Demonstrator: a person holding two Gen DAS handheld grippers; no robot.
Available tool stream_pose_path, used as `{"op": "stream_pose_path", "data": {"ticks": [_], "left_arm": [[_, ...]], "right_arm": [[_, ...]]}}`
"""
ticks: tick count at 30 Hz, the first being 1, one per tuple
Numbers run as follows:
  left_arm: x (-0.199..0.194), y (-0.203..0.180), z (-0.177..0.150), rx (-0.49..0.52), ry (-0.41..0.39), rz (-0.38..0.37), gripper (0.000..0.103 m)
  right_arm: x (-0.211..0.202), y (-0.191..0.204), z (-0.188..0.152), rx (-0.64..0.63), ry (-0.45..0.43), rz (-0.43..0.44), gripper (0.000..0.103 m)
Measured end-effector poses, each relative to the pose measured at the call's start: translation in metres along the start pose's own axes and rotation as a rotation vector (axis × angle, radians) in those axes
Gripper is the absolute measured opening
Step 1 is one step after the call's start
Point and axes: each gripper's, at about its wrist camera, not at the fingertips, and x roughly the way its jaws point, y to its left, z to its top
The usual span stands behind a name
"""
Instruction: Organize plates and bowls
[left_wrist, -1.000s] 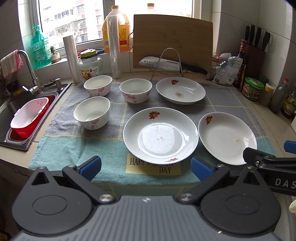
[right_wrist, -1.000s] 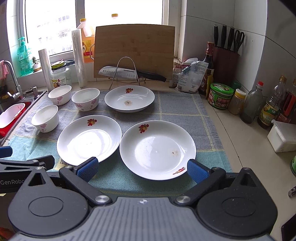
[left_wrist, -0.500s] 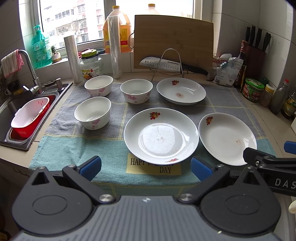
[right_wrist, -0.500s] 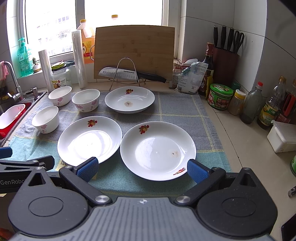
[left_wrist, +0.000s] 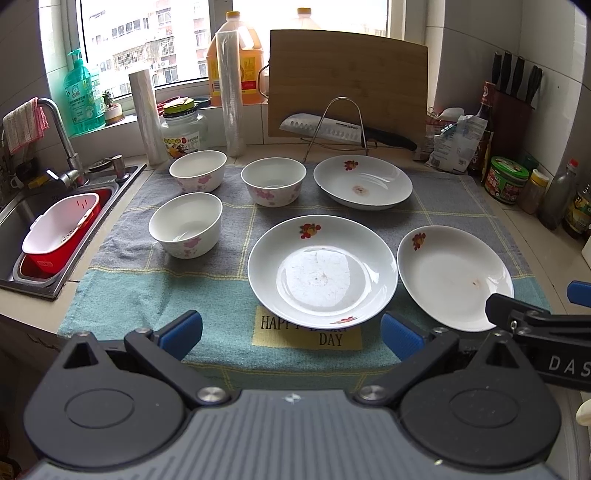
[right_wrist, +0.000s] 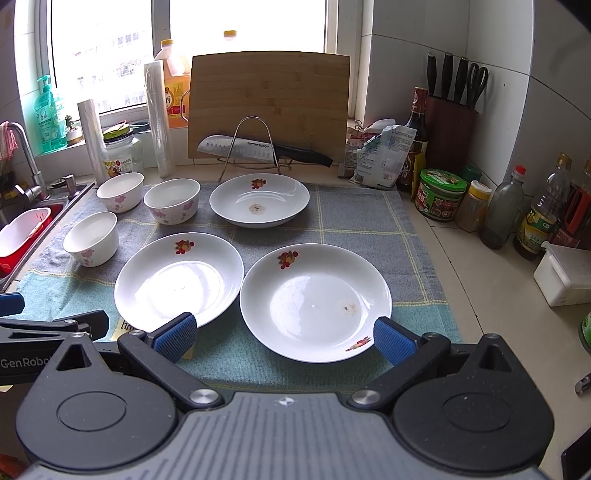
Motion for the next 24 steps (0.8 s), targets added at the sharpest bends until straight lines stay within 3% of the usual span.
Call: {"op": "stream_pose_path", "data": {"ticks": [24], "left_arm": [[0.005, -0.011, 0.000, 0.059, -0.049, -0.052, 0.102]], "right_arm": [[0.000, -0.014, -0.006, -0.085, -0.119, 0.115, 0.103]]}}
